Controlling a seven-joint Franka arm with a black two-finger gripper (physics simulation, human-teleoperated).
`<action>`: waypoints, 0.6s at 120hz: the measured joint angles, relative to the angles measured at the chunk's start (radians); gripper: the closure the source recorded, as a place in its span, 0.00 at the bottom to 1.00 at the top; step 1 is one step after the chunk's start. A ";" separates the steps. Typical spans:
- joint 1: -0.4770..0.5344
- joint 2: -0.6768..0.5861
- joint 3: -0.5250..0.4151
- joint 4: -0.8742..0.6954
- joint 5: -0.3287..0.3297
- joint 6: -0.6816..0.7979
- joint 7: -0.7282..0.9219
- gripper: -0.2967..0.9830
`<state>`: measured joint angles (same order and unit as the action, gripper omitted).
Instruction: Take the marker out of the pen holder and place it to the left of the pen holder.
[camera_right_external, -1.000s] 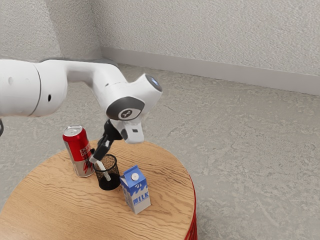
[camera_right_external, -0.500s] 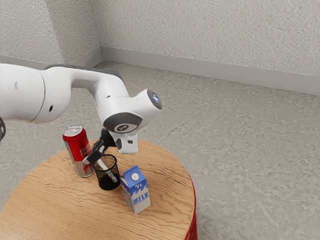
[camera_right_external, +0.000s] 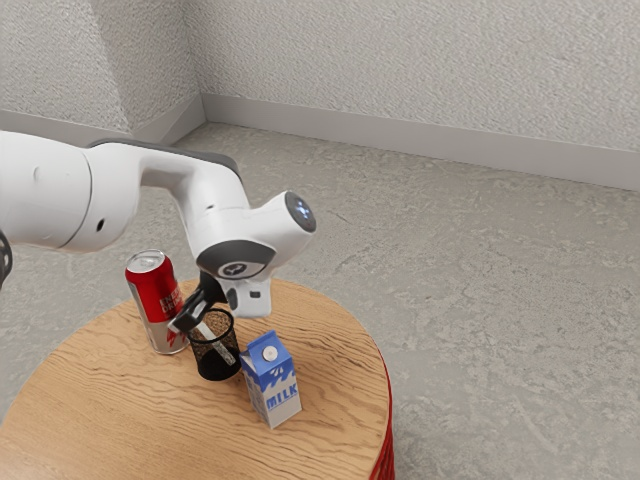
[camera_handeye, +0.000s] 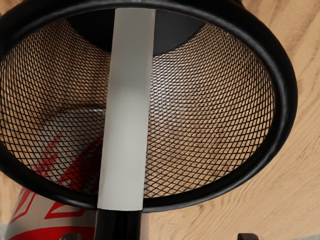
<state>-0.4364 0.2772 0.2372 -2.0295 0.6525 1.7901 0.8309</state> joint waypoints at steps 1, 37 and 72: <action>0.000 0.000 0.000 0.000 0.000 0.001 0.000 0.48; -0.001 -0.001 0.002 -0.001 0.001 0.029 -0.014 0.74; -0.010 -0.014 0.002 0.005 0.006 0.049 -0.031 0.83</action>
<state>-0.4460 0.2630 0.2393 -2.0248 0.6590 1.8394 0.8000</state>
